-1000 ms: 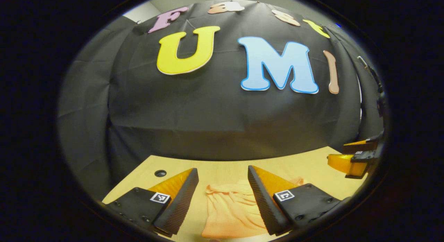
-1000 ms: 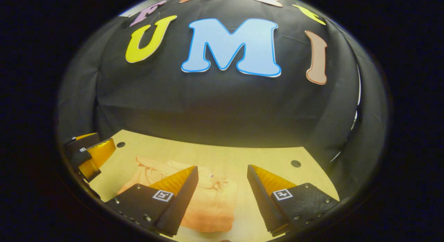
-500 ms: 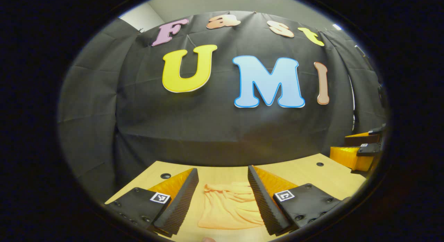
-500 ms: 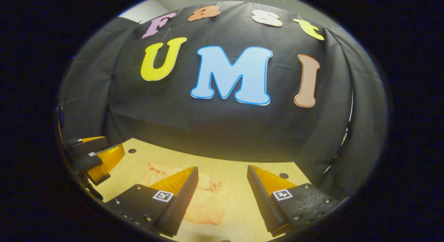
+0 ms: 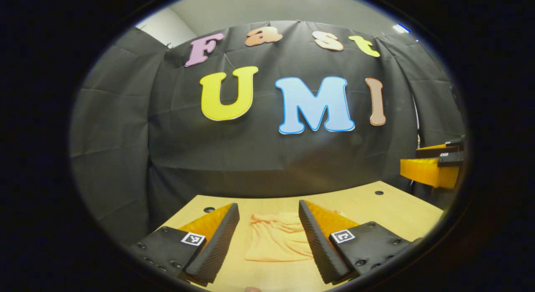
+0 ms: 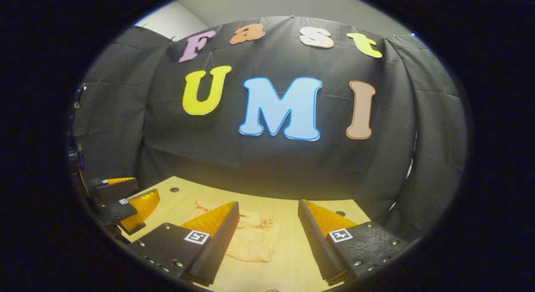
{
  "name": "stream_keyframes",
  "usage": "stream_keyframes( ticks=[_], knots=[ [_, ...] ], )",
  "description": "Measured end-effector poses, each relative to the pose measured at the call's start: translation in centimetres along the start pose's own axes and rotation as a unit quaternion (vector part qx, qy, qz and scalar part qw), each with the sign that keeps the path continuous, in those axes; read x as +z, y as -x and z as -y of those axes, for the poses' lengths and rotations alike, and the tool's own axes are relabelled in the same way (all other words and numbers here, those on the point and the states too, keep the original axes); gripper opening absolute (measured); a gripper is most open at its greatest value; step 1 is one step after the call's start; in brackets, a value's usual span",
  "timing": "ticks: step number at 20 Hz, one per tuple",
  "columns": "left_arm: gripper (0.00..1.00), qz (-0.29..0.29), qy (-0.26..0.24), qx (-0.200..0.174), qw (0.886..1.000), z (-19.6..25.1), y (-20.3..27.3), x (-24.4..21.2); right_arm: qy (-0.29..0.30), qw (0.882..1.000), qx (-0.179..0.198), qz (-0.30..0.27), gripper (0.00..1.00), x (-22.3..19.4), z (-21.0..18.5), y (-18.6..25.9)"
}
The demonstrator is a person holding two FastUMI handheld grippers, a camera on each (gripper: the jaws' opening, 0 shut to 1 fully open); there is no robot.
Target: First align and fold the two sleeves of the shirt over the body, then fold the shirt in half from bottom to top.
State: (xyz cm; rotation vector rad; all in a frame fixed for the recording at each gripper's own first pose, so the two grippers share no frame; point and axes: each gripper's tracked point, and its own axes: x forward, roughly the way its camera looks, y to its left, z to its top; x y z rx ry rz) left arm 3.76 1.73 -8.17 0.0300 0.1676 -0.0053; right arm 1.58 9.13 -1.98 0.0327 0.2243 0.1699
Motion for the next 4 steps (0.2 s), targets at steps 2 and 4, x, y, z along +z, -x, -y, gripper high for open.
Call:
stream_keyframes(
  ticks=[2,4],
  knots=[
    [0.94,-0.005,0.006,-0.009,1.000,0.1,1.4,0.0,-0.005,1.000,-0.001,0.001,0.87,0.1,-0.3,1.5],
    [0.94,-0.004,0.008,-0.007,1.000,-0.7,2.3,0.3,-0.012,1.000,-0.001,0.007,0.88,0.4,-0.6,2.7]
  ],
)
